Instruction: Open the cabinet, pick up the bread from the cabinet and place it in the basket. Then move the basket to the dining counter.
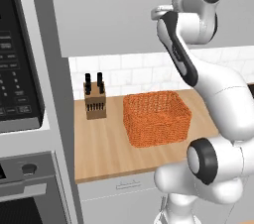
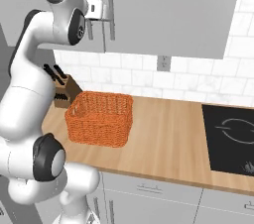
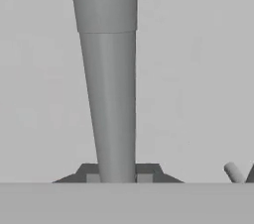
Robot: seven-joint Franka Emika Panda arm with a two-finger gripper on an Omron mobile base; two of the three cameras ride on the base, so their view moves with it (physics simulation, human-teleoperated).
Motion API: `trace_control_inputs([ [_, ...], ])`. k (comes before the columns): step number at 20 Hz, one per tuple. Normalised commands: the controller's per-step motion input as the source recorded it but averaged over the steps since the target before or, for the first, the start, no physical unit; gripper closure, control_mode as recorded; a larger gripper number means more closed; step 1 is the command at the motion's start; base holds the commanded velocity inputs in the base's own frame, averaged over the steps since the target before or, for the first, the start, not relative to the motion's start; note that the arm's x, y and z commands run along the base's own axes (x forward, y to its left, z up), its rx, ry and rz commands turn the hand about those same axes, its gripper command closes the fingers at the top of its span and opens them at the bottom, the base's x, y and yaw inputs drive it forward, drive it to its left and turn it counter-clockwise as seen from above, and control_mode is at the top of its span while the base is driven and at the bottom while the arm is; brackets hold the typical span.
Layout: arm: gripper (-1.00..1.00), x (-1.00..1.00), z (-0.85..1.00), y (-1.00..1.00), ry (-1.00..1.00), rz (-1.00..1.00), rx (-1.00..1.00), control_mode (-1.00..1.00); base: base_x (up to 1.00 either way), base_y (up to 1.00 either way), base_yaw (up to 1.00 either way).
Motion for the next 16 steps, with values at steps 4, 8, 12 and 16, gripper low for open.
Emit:
trace_control_inputs([
  [4,1.0,-1.0,0.0,0.3,0.0,-0.18,-0.01,-1.0,0.0,0.0,0.0],
  [8,1.0,-1.0,0.0,0.56,0.0,-0.03,-0.12,-1.0,0.0,0.0,0.0],
  [12,1.0,-1.0,0.04,0.65,-0.08,0.0,-0.1,-1.0,0.0,0.0,0.0],
  [16,1.0,-1.0,0.06,0.68,-0.05,0.0,-0.07,-1.0,0.0,0.0,0.0],
])
